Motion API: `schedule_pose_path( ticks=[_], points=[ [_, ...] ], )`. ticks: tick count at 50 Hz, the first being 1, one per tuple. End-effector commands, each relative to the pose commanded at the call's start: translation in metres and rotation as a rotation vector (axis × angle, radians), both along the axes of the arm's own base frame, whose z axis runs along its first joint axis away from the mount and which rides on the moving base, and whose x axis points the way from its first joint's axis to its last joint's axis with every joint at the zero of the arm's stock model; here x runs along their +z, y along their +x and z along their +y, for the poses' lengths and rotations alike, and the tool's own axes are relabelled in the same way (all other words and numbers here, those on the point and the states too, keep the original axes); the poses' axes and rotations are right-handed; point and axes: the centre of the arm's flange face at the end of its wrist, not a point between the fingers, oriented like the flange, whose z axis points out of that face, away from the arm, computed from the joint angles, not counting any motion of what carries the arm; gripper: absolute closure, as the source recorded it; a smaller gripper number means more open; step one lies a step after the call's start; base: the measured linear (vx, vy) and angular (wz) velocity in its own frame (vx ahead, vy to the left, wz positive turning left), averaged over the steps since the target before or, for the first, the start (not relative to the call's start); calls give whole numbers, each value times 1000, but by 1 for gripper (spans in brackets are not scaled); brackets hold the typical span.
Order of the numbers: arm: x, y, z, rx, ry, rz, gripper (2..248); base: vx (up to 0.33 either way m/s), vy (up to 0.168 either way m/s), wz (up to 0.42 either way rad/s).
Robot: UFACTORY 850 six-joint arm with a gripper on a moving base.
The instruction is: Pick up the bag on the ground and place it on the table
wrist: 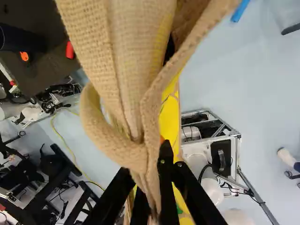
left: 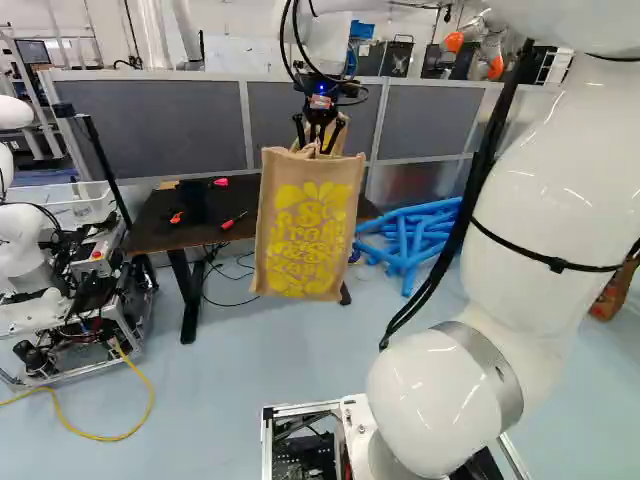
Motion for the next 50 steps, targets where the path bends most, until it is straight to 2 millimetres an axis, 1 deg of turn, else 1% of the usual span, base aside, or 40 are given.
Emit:
schedule_pose_path(
  ticks=[6,12,34,50],
  points=[
    [0,0,0,0,0,-1,228,0,0,0],
    [6,-2,-1,-1,3,-12,228,0,0,0],
    [39,-16,-6,-1,9,-35,228,0,0,0],
    [63,-27,-11,-3,5,-14,228,0,0,0]
  ],
)
